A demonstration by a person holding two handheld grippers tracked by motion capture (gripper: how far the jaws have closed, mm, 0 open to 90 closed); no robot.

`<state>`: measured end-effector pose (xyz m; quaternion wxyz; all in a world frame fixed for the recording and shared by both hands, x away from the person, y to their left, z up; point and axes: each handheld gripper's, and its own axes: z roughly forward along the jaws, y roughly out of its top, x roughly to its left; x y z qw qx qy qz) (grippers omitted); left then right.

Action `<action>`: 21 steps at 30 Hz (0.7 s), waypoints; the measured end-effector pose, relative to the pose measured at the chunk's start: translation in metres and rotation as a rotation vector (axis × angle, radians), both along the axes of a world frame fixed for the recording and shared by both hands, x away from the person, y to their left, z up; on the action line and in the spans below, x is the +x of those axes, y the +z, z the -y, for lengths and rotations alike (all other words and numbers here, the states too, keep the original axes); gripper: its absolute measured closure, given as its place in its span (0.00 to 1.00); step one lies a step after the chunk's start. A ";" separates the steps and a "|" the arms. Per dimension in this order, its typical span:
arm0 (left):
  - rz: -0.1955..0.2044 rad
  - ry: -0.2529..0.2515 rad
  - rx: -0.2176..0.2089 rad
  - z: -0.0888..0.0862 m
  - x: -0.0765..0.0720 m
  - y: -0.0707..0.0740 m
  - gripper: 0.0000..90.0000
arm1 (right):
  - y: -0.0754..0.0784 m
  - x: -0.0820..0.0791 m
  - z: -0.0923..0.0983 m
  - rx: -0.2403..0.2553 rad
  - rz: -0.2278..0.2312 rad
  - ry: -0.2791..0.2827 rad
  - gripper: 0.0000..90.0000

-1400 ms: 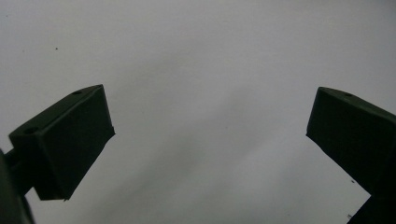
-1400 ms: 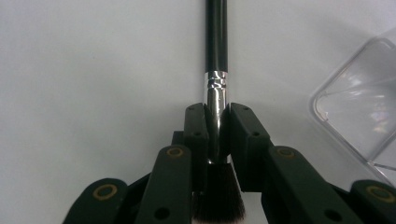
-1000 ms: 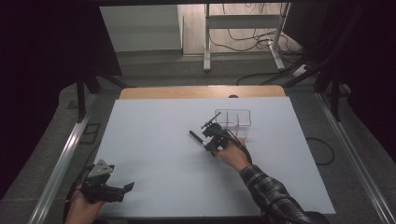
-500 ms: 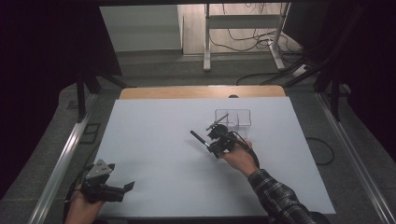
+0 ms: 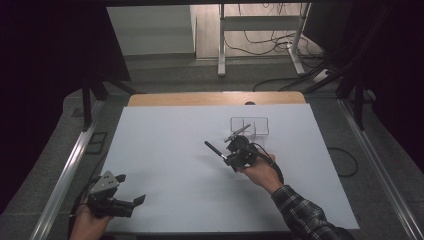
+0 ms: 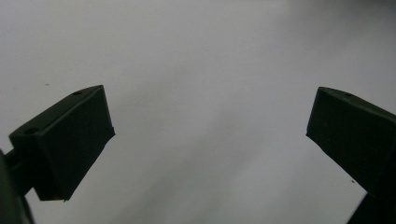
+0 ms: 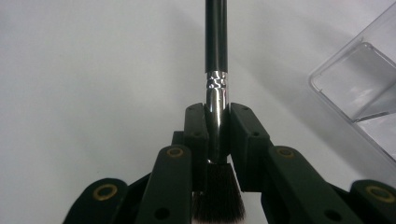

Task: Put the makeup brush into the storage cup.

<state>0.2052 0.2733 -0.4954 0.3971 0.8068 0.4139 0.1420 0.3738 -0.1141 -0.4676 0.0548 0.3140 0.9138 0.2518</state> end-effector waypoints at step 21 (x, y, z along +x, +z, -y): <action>-0.012 -0.066 0.047 0.017 -0.001 0.005 0.00 | 0.010 -0.020 0.030 0.013 0.000 0.025 0.86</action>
